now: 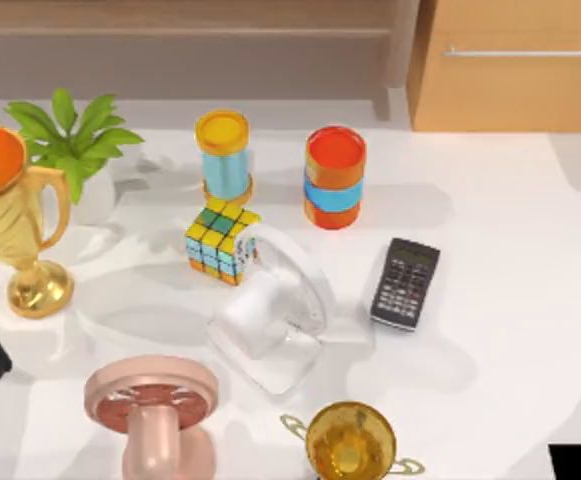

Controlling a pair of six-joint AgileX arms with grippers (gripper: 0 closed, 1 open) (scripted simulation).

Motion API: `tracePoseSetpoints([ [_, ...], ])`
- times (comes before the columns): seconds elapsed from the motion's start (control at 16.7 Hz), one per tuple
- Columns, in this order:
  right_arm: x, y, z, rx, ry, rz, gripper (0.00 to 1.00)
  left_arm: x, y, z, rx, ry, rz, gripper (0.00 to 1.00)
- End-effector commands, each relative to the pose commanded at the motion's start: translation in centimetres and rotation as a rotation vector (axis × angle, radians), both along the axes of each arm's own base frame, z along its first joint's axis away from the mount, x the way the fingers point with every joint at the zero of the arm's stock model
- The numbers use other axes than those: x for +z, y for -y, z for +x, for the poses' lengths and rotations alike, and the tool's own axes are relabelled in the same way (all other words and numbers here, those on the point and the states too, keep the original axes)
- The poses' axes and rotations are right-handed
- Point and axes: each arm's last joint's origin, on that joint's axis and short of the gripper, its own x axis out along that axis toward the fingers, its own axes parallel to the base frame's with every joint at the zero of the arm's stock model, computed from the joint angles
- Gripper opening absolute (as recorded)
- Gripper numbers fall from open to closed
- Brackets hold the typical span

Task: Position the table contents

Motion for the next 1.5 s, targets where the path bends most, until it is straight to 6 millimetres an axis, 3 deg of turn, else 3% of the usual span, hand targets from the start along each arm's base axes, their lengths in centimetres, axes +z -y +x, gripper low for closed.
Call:
tracePoseSetpoints([
  [0.36,0.0,0.0,0.0,0.000,0.000,0.000,0.98,0.0,0.0,0.0,0.000,0.000,0.000,1.00],
  [0.42,0.0,0.0,0.0,0.000,0.000,0.000,1.00,0.0,0.0,0.0,0.000,0.000,0.000,1.00],
  [0.96,0.0,0.1,-0.2,-0.002,0.001,-0.001,1.00,0.0,0.0,0.0,0.000,0.000,0.000,1.00],
  [1.5,0.0,0.0,-4.9,-0.002,-0.003,0.000,1.00,0.0,0.0,0.0,0.000,0.000,0.000,1.00],
])
